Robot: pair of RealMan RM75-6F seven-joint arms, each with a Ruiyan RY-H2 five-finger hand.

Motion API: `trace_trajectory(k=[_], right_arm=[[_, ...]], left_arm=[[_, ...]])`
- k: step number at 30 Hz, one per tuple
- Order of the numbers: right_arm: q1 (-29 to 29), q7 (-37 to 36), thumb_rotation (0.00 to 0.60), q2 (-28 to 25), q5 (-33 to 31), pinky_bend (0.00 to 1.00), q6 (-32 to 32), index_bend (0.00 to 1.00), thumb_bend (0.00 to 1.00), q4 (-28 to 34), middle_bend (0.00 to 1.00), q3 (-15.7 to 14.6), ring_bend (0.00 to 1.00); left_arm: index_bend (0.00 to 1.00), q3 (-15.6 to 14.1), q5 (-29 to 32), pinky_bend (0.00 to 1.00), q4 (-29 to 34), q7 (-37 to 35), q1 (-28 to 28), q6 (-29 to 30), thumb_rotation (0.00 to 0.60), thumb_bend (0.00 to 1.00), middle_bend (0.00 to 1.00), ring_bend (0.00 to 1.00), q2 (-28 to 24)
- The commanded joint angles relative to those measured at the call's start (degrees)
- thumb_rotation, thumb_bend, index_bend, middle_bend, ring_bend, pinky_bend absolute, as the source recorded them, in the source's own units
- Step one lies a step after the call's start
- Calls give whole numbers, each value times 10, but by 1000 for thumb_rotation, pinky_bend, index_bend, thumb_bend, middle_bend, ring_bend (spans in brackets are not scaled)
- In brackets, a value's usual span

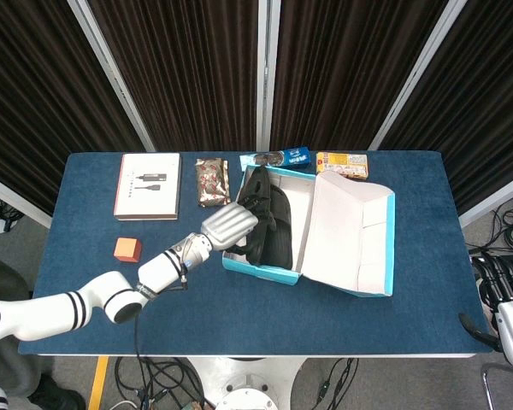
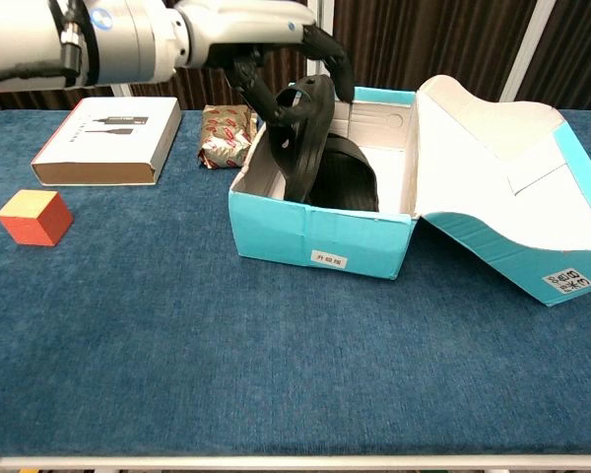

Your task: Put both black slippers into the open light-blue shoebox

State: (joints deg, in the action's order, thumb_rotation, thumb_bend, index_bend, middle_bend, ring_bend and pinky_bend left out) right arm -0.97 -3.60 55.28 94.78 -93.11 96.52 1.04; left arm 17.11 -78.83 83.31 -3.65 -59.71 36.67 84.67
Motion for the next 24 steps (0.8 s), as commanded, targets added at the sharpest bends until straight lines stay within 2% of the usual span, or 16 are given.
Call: trace_trajectory(k=[1,24], right_arm=[[0,-2,600,0,-1,0,-1,0,131,-2,43,0,0],[2,-9,600,1,-2,0,2,0,131,-7,43,0,0]], left_arm=[[304,-9,2,83,-11,23,-9,1,600,510,243,25,7],[300,-51,142,87,-42,140,-20,2,600,511,243,25,23]])
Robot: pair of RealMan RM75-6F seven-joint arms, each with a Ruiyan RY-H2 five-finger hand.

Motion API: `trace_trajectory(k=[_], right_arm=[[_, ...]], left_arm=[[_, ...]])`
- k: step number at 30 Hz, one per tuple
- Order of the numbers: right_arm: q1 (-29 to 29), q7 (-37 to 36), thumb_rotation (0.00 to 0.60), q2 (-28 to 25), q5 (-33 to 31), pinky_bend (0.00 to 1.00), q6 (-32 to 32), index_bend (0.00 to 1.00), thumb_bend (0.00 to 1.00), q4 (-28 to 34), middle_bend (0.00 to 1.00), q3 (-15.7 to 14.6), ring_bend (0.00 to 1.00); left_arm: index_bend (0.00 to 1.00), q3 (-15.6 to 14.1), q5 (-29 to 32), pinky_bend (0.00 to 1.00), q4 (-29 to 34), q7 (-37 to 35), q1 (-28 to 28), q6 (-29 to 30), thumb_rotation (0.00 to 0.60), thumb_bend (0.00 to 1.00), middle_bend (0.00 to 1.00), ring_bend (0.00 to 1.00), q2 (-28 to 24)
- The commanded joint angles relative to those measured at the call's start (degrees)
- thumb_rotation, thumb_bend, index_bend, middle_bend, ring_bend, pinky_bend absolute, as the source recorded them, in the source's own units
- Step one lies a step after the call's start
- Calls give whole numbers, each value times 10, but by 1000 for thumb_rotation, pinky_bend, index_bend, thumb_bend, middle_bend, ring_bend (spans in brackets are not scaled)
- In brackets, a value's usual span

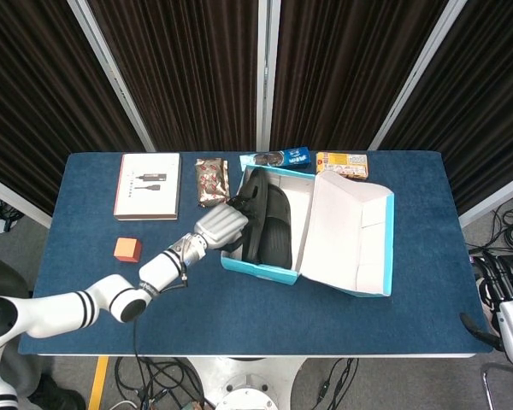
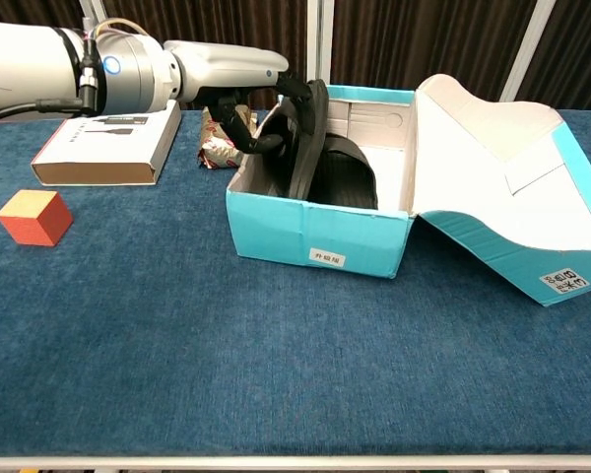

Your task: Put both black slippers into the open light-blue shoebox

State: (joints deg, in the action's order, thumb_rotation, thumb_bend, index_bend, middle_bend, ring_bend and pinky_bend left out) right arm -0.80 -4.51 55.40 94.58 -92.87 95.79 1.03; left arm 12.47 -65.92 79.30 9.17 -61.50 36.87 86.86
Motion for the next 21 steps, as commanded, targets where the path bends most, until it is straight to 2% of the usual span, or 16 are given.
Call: trace_trajectory(k=[1,7,14,21], right_arm=[[0,0,600,0,0,0,-1,0,131,0,43,0,0],[0,0,600,1,1,0,-1,0,131,-1,43,-1,0],[0,0,600,2,1,0,1,0,131,-1,43,-2,0],[-3,0,600,0,-1,0,-3,0,131,-1,43,-2,0]], left_arm=[[300,-6,21,87,-2,17,-3,1,600,511,243,25,1],[300,-12,52,88,-10,32,-5,1,600,510,243,25,8],[295,16,23,89,-13,-5,2,59,600,511,229,25,27],[282,34,21,89,-75,-14,-42,27,600,511,215,24,78]])
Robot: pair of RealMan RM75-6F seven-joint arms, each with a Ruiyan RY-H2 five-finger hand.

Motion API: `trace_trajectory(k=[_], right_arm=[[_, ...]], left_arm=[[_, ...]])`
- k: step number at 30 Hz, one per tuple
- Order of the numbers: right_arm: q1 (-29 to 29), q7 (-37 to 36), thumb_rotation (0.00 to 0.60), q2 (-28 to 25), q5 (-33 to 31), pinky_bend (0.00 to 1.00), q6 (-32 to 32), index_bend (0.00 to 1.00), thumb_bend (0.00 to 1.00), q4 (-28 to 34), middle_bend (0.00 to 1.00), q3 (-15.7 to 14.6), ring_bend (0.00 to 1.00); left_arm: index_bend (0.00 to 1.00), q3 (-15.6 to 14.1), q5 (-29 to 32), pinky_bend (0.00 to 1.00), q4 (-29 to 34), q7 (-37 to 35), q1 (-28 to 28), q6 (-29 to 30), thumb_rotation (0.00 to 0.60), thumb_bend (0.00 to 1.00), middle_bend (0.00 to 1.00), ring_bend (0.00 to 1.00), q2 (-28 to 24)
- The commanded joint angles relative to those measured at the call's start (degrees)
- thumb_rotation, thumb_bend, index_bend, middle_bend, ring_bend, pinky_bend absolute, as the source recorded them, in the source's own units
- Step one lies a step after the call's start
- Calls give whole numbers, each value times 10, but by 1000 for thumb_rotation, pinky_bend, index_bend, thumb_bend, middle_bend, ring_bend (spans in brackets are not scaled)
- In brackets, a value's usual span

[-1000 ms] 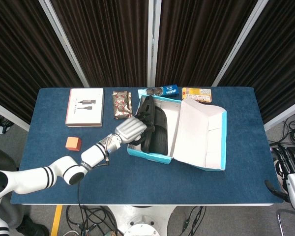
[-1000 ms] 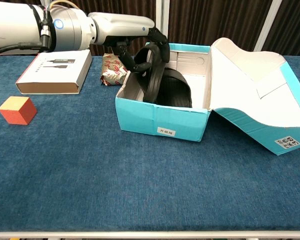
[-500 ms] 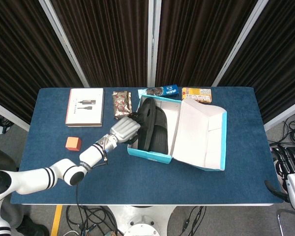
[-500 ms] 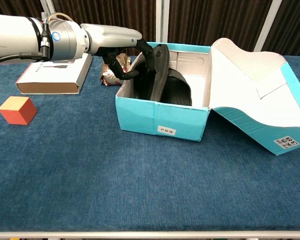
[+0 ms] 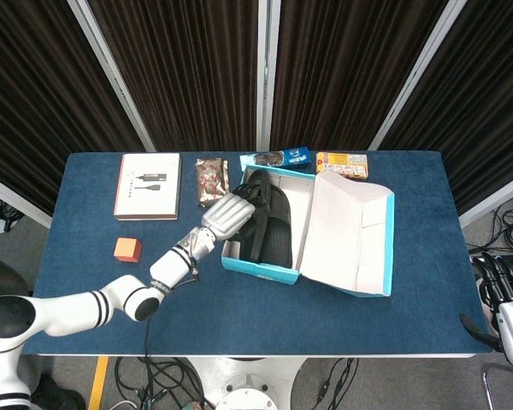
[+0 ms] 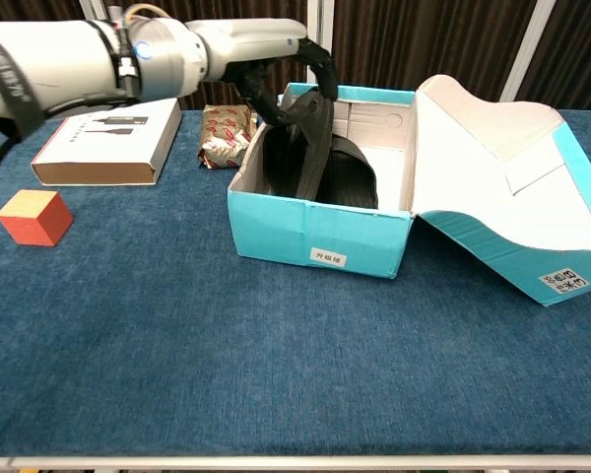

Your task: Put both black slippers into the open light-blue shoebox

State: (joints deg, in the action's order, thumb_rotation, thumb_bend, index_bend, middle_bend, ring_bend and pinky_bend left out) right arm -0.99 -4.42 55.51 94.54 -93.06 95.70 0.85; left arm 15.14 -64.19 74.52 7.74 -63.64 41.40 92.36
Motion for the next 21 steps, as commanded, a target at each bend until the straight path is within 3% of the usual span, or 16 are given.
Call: trace_trajectory(k=[1,11,21], right_arm=[[-1,-1,600,-1,-1,0,-2,0,131,0,43,0,0],[-4,-11,600,0,-4,0,-4,0,132,-9,43,0,0],[-5,-21,600,2,-6,0,-4,0,131,-18,43,0,0]], left_arm=[[278,8,9,89,-40,5,-29,-28,600,511,210,24,32],[270,6,113,85,-125,82,-79,-75,600,510,182,10,83],[269,-5,229,88,-151,132,-86,-79,600,511,182,9,86]])
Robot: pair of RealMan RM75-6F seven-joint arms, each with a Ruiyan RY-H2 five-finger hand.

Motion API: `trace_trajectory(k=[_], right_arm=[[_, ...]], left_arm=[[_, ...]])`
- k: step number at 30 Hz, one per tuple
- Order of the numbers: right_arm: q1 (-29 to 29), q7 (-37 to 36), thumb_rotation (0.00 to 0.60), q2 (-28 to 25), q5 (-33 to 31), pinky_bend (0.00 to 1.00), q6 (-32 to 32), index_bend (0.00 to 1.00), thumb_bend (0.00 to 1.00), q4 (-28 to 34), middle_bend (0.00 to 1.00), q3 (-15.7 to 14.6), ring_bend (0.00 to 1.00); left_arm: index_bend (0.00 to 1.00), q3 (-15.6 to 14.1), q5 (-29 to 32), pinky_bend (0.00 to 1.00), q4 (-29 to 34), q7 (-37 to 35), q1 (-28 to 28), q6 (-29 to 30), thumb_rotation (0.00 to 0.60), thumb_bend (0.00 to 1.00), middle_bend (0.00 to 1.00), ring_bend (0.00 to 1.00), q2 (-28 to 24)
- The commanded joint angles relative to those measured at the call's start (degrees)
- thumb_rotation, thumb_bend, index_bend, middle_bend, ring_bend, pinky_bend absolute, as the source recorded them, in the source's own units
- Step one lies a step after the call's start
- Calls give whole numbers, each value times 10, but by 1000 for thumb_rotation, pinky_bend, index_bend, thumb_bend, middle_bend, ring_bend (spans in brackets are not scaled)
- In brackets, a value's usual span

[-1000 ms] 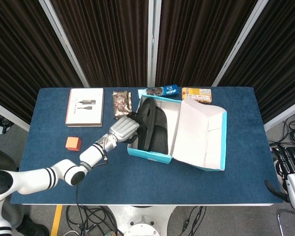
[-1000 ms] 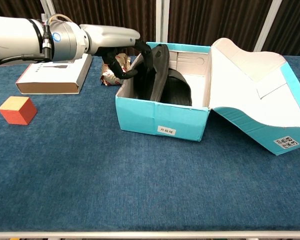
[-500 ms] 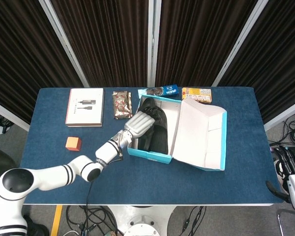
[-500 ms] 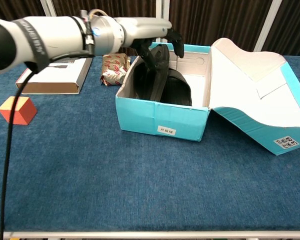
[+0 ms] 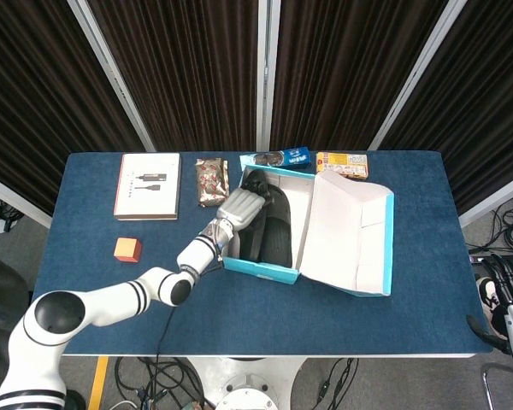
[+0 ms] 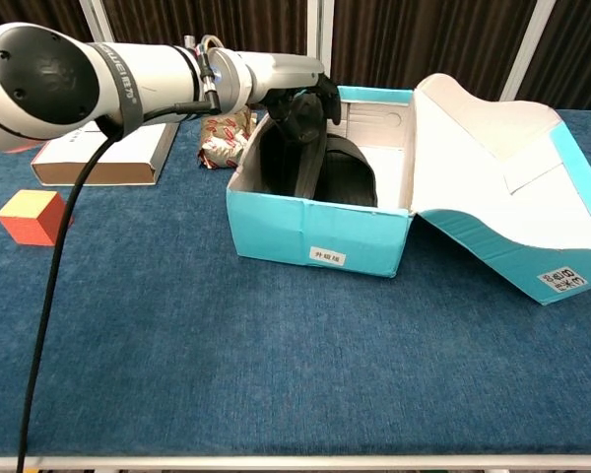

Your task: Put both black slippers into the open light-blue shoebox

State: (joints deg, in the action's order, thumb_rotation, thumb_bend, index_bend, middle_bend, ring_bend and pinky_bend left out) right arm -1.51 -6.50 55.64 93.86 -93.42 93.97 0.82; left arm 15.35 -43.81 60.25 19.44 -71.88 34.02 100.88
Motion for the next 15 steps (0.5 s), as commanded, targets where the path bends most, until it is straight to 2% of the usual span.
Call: trace_trajectory(k=[1,7,15], right_arm=[[1,-1,600,1,1,0,0,0,131,-1,43,0,0],[0,2,600,0,2,0,-1,0,132,1,43,0,0],[-2,3,600,-1,3,0,-3,0,131,3,43,-1,0]], left_arm=[[269,-7,38,89,-11,19,-5,-3,600,510,182,9,2],[254,-13,86,94,-14,35,-10,-2,600,510,179,10,6],[247,-14,110,99,-6,37,-12,1,600,510,177,10,2]])
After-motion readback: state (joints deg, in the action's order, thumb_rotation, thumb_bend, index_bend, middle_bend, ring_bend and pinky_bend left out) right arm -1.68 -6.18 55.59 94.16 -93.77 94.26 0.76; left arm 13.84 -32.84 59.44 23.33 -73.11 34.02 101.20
